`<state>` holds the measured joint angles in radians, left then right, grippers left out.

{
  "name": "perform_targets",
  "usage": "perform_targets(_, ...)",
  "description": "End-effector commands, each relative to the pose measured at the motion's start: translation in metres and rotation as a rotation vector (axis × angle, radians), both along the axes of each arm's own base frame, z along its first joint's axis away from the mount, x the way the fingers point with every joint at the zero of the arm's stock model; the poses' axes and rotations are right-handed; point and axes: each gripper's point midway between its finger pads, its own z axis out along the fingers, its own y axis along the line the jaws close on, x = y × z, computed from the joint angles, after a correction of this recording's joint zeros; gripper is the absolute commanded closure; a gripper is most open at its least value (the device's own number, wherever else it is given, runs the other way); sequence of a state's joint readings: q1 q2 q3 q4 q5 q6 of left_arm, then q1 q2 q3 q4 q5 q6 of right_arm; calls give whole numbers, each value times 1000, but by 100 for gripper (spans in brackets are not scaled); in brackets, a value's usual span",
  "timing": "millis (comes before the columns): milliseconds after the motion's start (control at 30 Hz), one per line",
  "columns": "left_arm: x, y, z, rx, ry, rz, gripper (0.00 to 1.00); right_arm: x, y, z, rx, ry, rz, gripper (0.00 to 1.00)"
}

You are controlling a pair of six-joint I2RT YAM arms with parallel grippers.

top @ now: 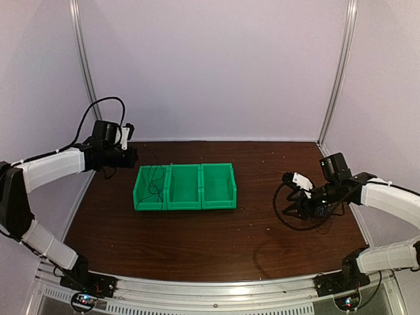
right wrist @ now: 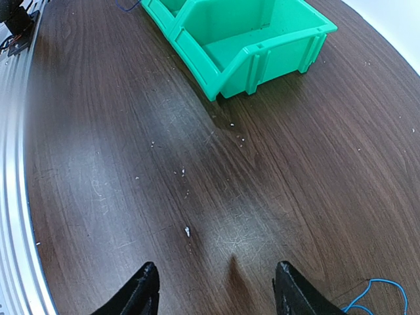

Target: Untangle the cables

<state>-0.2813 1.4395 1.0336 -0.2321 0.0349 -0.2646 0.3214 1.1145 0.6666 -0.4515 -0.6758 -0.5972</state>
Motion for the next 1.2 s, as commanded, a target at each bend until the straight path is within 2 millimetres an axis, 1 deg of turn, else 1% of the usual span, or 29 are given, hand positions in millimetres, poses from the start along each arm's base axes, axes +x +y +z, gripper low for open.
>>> perform_targets(0, -8, -25, -42, -28, 108, -50, 100, -1, -1, -3, 0, 5, -1, 40)
perform_targets(100, -8, -39, -64, -13, 160, -78, 100, -2, -2, -3, -2, 5, -2, 40)
perform_targets(200, -4, -38, -76, 38, 212, -40, 100, -1, -2, -1, 0, -1, -6, 40)
perform_targets(233, -3, -33, -74, 58, 216, -13, 99, -2, -3, -2, 0, 0, -5, 40)
perform_targets(300, -4, -28, -64, 70, 207, 10, 88, -2, -3, -2, 0, 0, -6, 40)
perform_targets(367, -10, -22, -51, 79, 194, 30, 74, -2, -3, -2, -1, 0, -5, 40)
perform_targets(433, -19, -17, -37, 85, 187, 44, 64, -2, -3, -3, -2, 2, -4, 40)
perform_targets(533, -42, -18, -19, 82, 164, 26, 54, -2, -2, -4, -2, 8, -1, 40)
perform_targets(600, -62, -26, -14, 63, 158, -9, 52, -1, -2, -4, -3, 8, 0, 40)
perform_targets(633, -72, -30, -15, 37, 163, -31, 52, -1, -2, -5, -3, 10, 1, 40)
perform_targets(667, -86, -39, -23, 13, 180, -74, 53, -1, -2, -5, -4, 13, 2, 40)
perform_targets(700, -100, -55, -26, -31, 187, -150, 55, -1, -1, -6, -5, 17, 4, 40)
perform_targets(767, -124, -75, -33, -54, 183, -230, 55, -1, -1, -8, -7, 24, 6, 40)
perform_targets(800, -132, -82, -38, -58, 187, -254, 55, -1, -1, -9, -8, 27, 7, 40)
perform_targets(867, -145, -86, -60, -47, 241, -247, 55, -1, 0, -8, -6, 31, 10, 40)
perform_targets(900, -147, -86, -70, -30, 260, -229, 54, -1, 0, -8, -6, 32, 11, 40)
perform_targets(933, -146, -79, -77, 11, 257, -174, 37, -2, 0, -8, -5, 32, 11, 40)
perform_targets(967, -144, -71, -83, 51, 246, -118, 30, -2, 0, -8, -4, 33, 12, 39)
perform_targets(1000, -144, -70, -88, 67, 235, -113, 29, -2, 0, -8, -3, 33, 13, 40)
perform_targets(1067, -142, -70, -96, 81, 223, -117, 30, -3, 0, -8, -3, 33, 12, 40)
perform_targets(1167, -138, -71, -110, 117, 227, -128, 36, -3, 0, -7, -1, 32, 12, 40)
